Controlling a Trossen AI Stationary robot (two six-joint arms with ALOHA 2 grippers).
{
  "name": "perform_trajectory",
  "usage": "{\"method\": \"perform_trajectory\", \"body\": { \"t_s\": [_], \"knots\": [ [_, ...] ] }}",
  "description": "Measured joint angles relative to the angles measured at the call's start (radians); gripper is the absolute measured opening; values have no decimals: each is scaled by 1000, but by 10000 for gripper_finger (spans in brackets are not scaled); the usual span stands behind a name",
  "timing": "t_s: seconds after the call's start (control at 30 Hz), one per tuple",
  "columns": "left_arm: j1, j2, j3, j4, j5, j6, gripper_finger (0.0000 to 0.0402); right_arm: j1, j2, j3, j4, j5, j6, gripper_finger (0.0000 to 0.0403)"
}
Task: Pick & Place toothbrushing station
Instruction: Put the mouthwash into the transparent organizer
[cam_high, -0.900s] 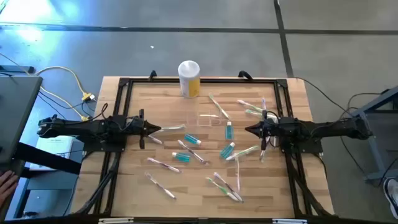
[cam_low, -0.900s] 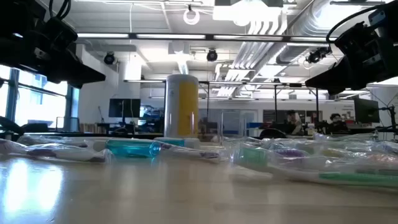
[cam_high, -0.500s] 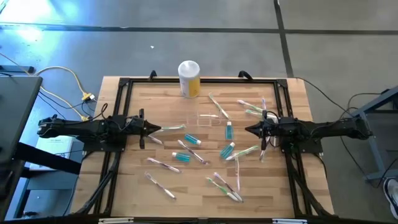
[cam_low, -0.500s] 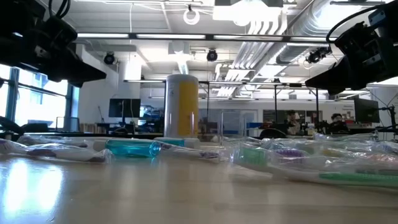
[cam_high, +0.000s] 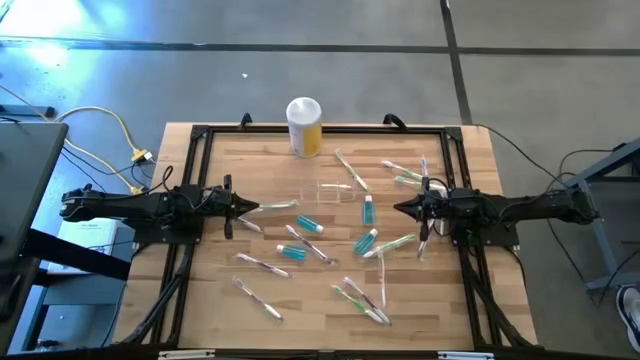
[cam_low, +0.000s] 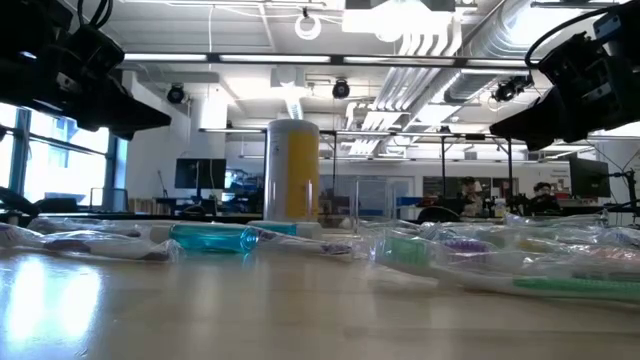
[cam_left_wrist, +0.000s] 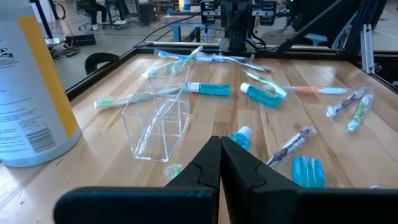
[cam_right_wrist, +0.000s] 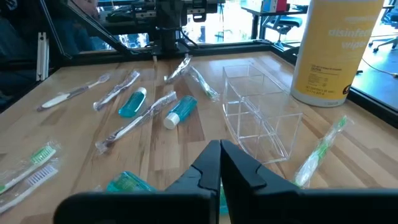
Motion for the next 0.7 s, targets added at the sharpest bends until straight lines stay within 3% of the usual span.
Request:
{"method": "perform_trajectory", "body": {
  "t_s": [0.37,0.57,0.7],
  "knots": [
    [0,0,0,-1,0,0,0,0,0,6,176,-110,-3,2],
    [0,0,0,-1,0,0,0,0,30,129,48,-55,99,2],
    [0,0,0,-1,0,0,0,0,126,251,-151,20,227,2]
  ]
}}
